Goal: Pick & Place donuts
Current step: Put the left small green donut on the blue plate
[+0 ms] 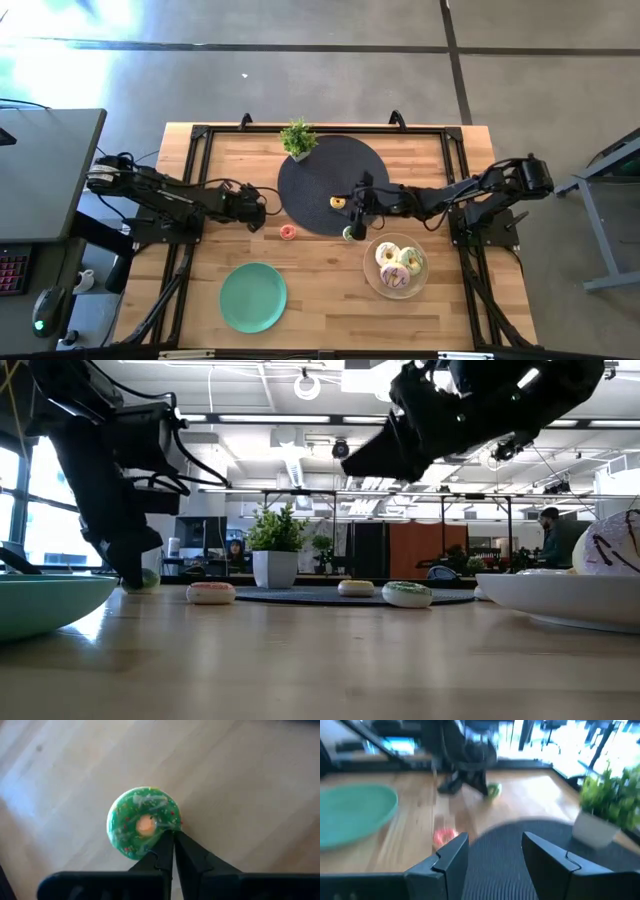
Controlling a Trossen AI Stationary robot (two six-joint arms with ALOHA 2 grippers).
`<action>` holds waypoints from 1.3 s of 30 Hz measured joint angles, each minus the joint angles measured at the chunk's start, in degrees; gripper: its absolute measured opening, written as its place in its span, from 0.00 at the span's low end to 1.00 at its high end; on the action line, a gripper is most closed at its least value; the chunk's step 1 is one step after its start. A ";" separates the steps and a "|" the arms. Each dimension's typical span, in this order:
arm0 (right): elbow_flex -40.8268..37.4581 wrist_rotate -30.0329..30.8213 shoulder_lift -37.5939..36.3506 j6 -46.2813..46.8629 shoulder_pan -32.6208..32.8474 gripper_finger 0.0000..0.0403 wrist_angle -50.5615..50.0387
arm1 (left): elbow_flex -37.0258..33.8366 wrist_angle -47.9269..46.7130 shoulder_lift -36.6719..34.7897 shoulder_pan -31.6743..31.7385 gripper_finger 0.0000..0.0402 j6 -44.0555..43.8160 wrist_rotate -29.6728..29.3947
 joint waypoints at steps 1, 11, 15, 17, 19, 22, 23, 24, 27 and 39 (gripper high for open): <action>0.00 -0.01 0.00 -0.01 -0.19 0.45 1.60 | 0.54 -0.56 -0.15 0.02 0.04 -0.01 1.37; 0.00 -0.12 0.00 -0.01 -1.57 0.45 3.89 | 9.96 -3.64 -7.71 -0.02 0.01 7.46 20.51; 0.00 -0.44 0.00 -0.01 -1.59 0.45 3.69 | 12.54 -7.84 -9.04 -0.16 0.00 9.15 20.87; 0.00 -1.07 0.00 -0.01 -1.59 0.45 3.62 | 12.63 -8.84 -8.99 -0.01 0.00 8.94 15.28; 0.00 -2.15 0.00 -0.01 -1.59 0.45 3.62 | 12.43 -9.14 -8.93 0.00 0.01 9.42 11.29; 0.00 -3.65 0.00 -0.01 -1.59 0.45 3.56 | 12.43 -8.83 -7.82 0.00 0.01 14.47 12.08; 0.00 -3.87 0.00 -0.01 -1.59 0.45 3.56 | 12.41 -8.83 -7.20 -0.02 0.02 15.86 13.14; 0.00 -4.14 0.00 -0.01 -1.59 0.45 3.56 | 12.41 -8.67 -6.65 -0.02 0.03 16.66 14.43; 0.00 -4.54 0.00 -0.01 -1.68 0.45 3.56 | 12.41 -8.35 -5.33 -0.02 0.09 17.56 17.05; 0.00 -4.97 0.00 -0.01 -1.68 0.45 3.47 | 12.39 -6.27 4.81 -0.02 0.32 16.59 18.04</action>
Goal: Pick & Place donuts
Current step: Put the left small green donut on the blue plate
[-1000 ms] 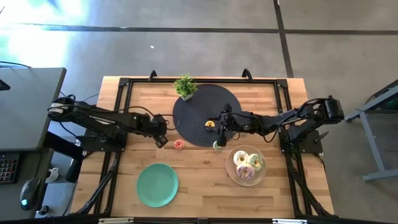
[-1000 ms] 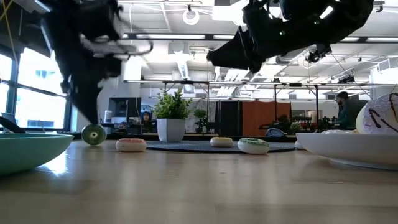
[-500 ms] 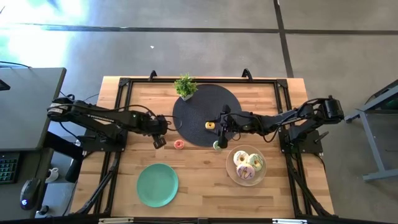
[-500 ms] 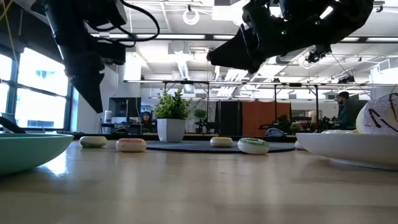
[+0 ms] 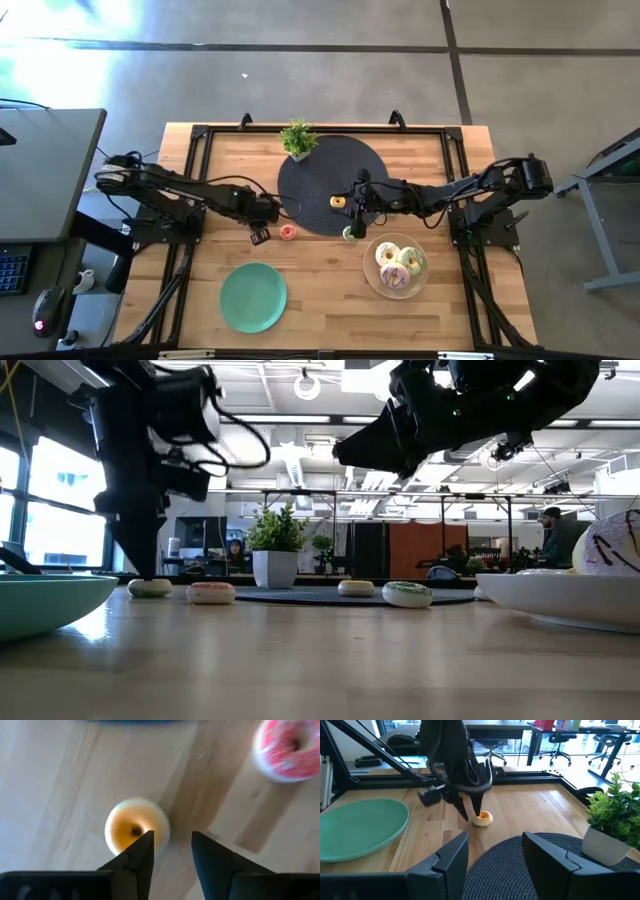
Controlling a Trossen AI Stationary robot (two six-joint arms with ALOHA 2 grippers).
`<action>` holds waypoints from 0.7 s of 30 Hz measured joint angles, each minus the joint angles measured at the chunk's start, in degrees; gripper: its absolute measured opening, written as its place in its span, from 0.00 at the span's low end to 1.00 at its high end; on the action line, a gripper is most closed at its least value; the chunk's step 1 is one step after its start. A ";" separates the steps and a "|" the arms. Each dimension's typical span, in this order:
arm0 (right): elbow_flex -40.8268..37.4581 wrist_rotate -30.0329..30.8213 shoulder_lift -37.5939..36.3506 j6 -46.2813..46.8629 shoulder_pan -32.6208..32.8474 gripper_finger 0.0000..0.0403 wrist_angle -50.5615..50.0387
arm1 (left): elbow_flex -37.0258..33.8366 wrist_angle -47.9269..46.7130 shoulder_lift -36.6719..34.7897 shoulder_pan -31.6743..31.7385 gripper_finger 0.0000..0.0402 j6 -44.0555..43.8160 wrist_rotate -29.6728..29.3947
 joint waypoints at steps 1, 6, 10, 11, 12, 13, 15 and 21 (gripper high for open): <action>0.00 0.00 0.00 0.00 0.00 0.45 0.00 | 0.00 -0.37 0.89 0.00 0.32 -0.94 -0.44; 0.00 0.00 0.00 0.00 0.00 0.45 -0.02 | 0.00 -0.49 5.30 0.00 0.30 -3.42 -7.47; 0.00 0.00 0.00 0.00 0.00 0.45 -0.02 | 0.00 -0.48 6.36 0.00 0.24 -2.56 -8.55; 0.00 0.00 0.00 0.00 0.00 0.45 -0.02 | 0.00 -0.52 6.35 0.00 0.21 -2.38 -8.28; 0.00 0.00 0.00 -0.07 0.00 0.45 -0.02 | 0.00 -0.46 6.34 0.00 0.18 -2.34 -7.89; 0.00 0.00 0.00 -0.13 0.00 0.45 -0.02 | 0.03 -0.45 6.34 0.03 0.14 -2.36 -7.40; 0.00 0.00 0.00 -0.20 0.00 0.45 -0.02 | 0.52 -1.30 5.92 0.07 0.05 -2.88 -6.18; 0.00 0.02 0.00 -0.22 -0.01 0.45 -0.10 | 4.73 -4.41 1.13 -0.01 0.04 -4.10 1.05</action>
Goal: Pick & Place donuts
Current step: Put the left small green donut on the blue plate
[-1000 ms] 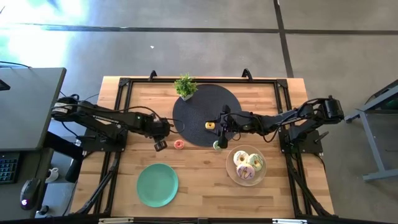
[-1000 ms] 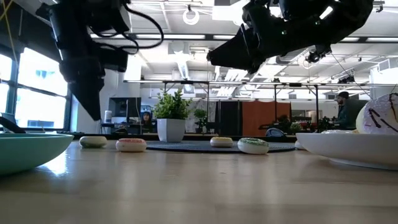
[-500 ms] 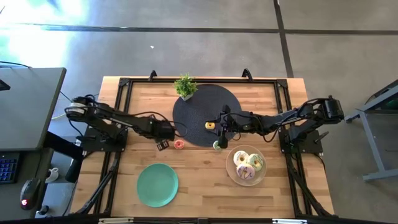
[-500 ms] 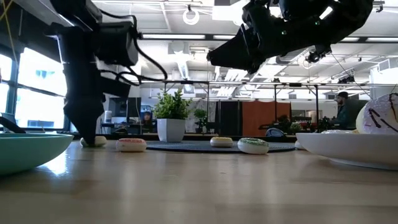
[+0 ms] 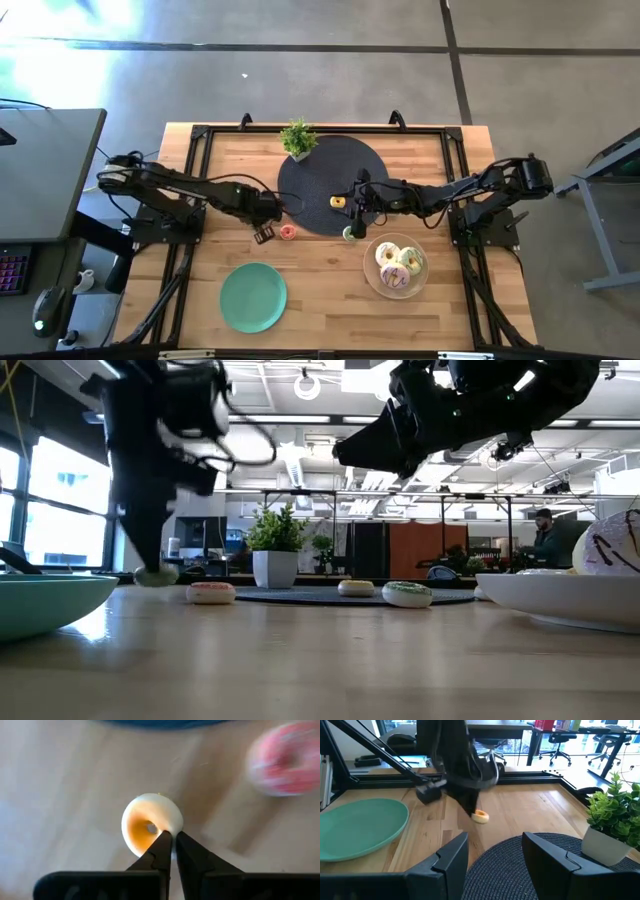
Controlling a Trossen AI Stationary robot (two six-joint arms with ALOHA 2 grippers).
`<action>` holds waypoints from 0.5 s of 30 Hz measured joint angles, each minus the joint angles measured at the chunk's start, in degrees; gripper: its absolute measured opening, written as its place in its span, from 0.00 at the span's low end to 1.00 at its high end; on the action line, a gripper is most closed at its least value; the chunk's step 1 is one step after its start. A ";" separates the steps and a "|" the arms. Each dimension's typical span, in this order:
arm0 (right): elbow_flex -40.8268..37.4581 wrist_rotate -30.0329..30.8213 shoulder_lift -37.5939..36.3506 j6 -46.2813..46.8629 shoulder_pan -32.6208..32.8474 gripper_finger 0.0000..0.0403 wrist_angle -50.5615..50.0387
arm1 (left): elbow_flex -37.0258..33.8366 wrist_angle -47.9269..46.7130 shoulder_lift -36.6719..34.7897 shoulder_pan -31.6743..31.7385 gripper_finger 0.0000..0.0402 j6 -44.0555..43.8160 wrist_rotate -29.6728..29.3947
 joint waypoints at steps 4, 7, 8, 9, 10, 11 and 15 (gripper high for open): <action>0.00 0.01 0.00 -0.53 -0.02 0.45 -0.38 | 2.71 0.63 -4.63 -2.01 0.01 4.94 12.67; 0.00 0.00 0.00 -1.22 -0.02 0.45 -0.61 | 3.37 1.41 -7.13 -6.08 0.01 7.66 21.06; 0.00 0.01 0.00 -1.27 -0.02 0.45 -0.77 | 3.32 1.08 -7.92 -7.88 0.01 7.86 23.16; 0.00 0.00 0.00 -1.27 -0.02 0.45 -0.87 | 3.36 1.86 -8.41 -9.83 0.01 7.98 24.94; 0.00 0.01 0.00 -1.29 -0.02 0.45 -0.97 | 3.41 2.33 -8.86 -11.87 0.01 7.55 26.38; 0.00 0.01 0.00 -1.29 -0.01 0.45 -0.99 | 3.12 2.18 -9.37 -13.97 0.01 6.49 27.68; 0.00 0.01 0.00 -1.29 -0.02 0.45 -1.25 | 2.44 7.29 -9.92 -22.07 0.00 2.20 32.90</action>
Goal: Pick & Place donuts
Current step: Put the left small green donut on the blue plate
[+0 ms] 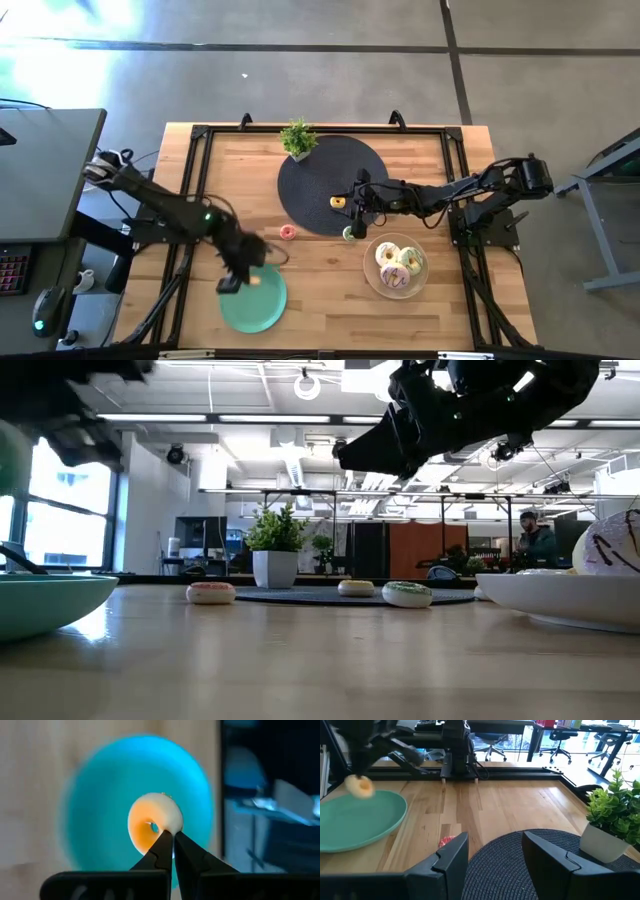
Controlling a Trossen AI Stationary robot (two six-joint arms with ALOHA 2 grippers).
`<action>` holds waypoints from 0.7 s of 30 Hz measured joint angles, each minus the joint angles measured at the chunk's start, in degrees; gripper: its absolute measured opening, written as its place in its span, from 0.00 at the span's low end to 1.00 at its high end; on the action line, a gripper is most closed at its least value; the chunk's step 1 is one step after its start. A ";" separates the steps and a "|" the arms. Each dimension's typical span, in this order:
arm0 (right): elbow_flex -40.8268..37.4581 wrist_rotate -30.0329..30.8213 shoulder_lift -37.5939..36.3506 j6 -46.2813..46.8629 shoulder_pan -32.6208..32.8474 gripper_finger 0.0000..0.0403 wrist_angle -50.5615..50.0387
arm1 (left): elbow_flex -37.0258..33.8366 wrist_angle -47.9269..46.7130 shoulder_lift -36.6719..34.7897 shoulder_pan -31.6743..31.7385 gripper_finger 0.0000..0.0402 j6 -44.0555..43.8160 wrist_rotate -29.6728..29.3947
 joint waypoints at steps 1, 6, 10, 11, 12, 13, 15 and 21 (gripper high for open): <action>0.00 0.00 0.00 0.00 0.00 0.45 0.02 | -0.52 0.78 0.02 -1.82 0.00 -0.97 0.93; 0.00 0.00 0.00 0.00 0.00 0.45 0.06 | -2.55 8.15 0.88 -7.16 0.00 -4.00 -3.71; 0.00 0.00 0.00 0.00 0.00 0.45 0.11 | -4.05 9.40 2.00 -7.11 0.00 -7.74 -6.92; 0.00 0.00 0.00 0.00 0.00 0.45 0.09 | -4.58 10.94 2.18 -7.17 0.00 -8.03 -5.90; 0.00 0.00 0.00 0.00 0.00 0.45 0.16 | -5.30 11.81 2.31 -7.21 0.00 -8.04 -4.68; 0.00 0.00 0.00 0.00 0.00 0.45 0.24 | -6.00 12.65 2.48 -7.21 0.00 -8.12 -3.55; 0.00 0.00 0.00 0.02 0.00 0.45 0.38 | -6.49 16.72 3.32 -7.19 0.00 -8.53 -2.25; 0.00 0.00 0.00 0.02 0.00 0.45 0.55 | -6.77 16.68 5.68 -7.16 0.00 -11.04 -4.30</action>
